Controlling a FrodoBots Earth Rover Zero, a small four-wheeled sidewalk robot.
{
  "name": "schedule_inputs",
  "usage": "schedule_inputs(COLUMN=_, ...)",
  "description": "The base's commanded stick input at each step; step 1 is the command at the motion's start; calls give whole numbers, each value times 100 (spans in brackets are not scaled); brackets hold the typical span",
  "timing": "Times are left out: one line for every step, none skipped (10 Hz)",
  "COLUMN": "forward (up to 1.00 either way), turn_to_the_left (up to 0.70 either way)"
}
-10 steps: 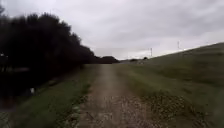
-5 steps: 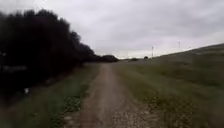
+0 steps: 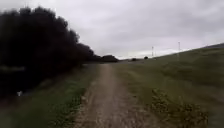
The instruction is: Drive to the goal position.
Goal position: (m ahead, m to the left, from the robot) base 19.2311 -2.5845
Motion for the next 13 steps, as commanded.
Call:
schedule_inputs(forward=70, turn_to_the_left=0)
schedule_inputs(forward=70, turn_to_the_left=0)
schedule_inputs(forward=70, turn_to_the_left=0)
schedule_inputs(forward=70, turn_to_the_left=0)
schedule_inputs(forward=70, turn_to_the_left=0)
schedule_inputs(forward=70, turn_to_the_left=0)
schedule_inputs(forward=70, turn_to_the_left=4)
schedule_inputs(forward=70, turn_to_the_left=12)
schedule_inputs(forward=70, turn_to_the_left=21)
schedule_inputs(forward=70, turn_to_the_left=29)
schedule_inputs(forward=70, turn_to_the_left=35)
schedule_inputs(forward=70, turn_to_the_left=35)
schedule_inputs(forward=70, turn_to_the_left=35)
